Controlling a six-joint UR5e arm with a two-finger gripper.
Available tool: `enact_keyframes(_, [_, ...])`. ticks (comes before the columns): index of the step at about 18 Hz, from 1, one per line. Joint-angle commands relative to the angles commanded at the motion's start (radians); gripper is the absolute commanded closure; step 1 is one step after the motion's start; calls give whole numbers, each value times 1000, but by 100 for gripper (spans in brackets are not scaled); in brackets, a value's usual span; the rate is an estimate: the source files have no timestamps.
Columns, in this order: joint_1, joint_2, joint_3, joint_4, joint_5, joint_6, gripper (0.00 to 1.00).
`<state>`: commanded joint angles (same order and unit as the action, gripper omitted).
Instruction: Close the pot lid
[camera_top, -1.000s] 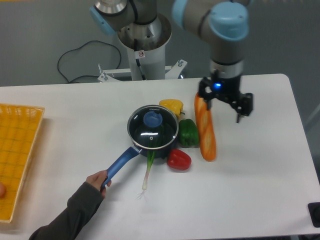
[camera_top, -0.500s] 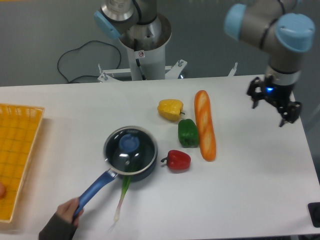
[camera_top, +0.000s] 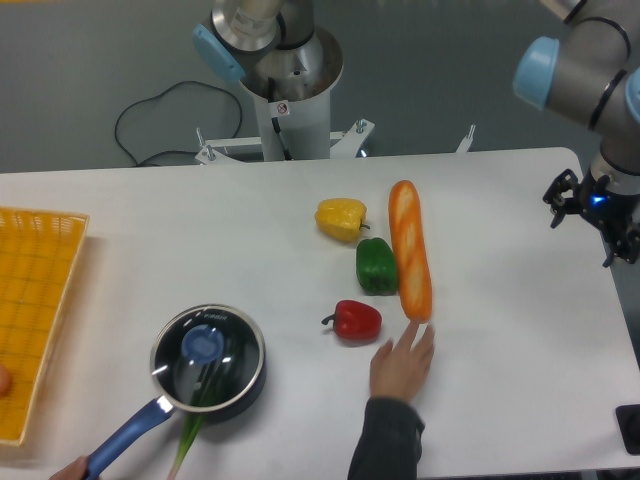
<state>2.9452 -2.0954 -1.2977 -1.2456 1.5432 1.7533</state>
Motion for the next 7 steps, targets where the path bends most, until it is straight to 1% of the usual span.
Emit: enact_keyframes(7, [0, -5, 8, -6, 0, -2, 0])
